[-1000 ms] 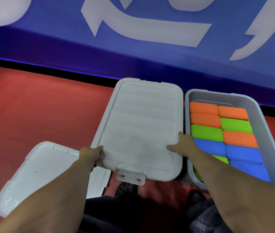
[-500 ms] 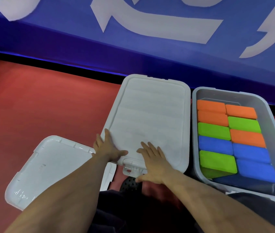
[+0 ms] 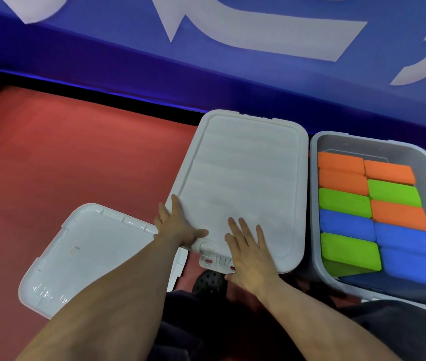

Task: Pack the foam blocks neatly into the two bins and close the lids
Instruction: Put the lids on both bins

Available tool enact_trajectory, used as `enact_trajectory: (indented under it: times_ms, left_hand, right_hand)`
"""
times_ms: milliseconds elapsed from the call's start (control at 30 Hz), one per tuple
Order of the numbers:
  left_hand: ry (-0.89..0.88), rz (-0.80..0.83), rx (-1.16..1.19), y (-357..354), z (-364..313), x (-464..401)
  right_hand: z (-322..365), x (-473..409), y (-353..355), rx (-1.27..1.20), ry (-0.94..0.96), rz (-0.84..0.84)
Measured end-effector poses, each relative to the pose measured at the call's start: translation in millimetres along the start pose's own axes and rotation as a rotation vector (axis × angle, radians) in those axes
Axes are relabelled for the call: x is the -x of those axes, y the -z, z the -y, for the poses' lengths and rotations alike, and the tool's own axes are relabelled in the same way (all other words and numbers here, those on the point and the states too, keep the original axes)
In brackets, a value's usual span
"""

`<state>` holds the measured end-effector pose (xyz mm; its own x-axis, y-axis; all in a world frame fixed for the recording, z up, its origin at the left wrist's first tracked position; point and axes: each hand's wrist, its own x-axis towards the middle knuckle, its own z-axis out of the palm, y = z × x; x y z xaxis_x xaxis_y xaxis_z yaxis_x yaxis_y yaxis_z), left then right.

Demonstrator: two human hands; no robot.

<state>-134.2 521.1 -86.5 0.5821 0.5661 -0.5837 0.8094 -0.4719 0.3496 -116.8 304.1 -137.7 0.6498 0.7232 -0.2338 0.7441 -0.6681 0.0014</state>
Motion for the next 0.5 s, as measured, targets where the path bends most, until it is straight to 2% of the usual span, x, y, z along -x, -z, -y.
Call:
enact_trajectory:
  times_ms: [100, 300, 500]
  left_hand:
    - [0.006, 0.006, 0.005, 0, 1, -2]
    - [0.011, 0.013, 0.012, 0, -1, -3]
    - [0.020, 0.014, 0.013, 1, -1, -3]
  right_hand:
    - [-5, 2, 5, -0.091, 0.062, 0.003]
    - [-41, -4, 29, -0.562, 0.115, 0.049]
    - [-44, -6, 27, -0.676, 0.125, 0.110]
